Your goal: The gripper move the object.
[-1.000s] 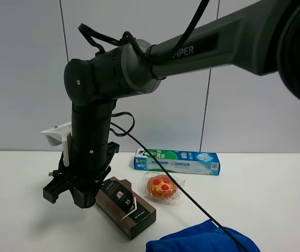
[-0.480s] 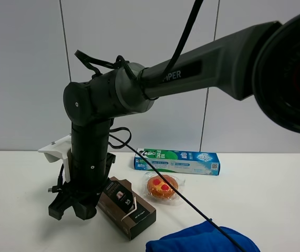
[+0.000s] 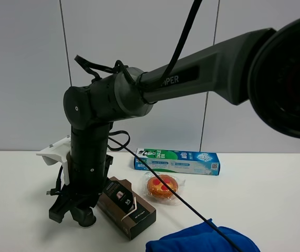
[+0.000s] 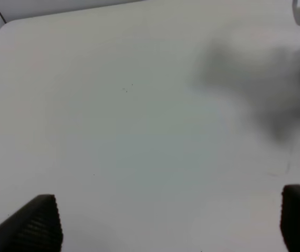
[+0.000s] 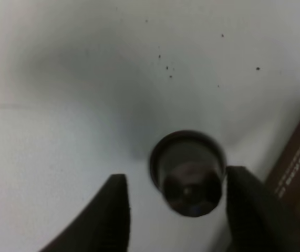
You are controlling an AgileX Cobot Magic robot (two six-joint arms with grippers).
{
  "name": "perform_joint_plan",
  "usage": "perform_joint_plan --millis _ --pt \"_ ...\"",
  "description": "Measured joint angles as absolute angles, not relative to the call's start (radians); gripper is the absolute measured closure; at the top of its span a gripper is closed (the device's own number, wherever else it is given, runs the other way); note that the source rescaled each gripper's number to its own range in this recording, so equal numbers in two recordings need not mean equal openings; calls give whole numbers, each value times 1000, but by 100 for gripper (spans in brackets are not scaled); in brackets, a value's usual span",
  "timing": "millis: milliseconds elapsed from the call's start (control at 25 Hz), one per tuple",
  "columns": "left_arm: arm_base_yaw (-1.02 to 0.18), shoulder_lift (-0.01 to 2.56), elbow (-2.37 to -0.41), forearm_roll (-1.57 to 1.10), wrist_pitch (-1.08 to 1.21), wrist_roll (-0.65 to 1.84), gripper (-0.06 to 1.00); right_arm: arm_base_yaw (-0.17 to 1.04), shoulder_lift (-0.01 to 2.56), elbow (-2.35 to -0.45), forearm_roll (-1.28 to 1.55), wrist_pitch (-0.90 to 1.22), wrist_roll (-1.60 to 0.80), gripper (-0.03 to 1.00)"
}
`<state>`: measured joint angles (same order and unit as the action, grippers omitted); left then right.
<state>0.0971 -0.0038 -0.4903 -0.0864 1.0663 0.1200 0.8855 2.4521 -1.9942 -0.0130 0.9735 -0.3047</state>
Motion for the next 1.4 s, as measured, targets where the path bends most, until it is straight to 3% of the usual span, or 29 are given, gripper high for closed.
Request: perform_joint_plan --millis 160,320,440,880,1120,1400 --pt "97 -4 -490 -86 1066 120 -6 886 2452 -1994 -13 962 -329 64" --pt "97 -4 -490 -86 1066 120 -6 886 2443 -1994 -13 959 -329 37" --pt "97 -4 -490 -86 1066 120 -6 893 2391 -1994 -15 960 -329 26" --pt "97 -4 -490 -86 1066 120 -6 897 2043 -1995 -218 1029 -196 23" --pt "97 -4 -490 -86 1066 120 -6 828 2001 -1995 -296 1211 -61 23" --pt "97 -4 -490 -86 1066 120 -6 739 1921 -1985 -304 1223 0 23"
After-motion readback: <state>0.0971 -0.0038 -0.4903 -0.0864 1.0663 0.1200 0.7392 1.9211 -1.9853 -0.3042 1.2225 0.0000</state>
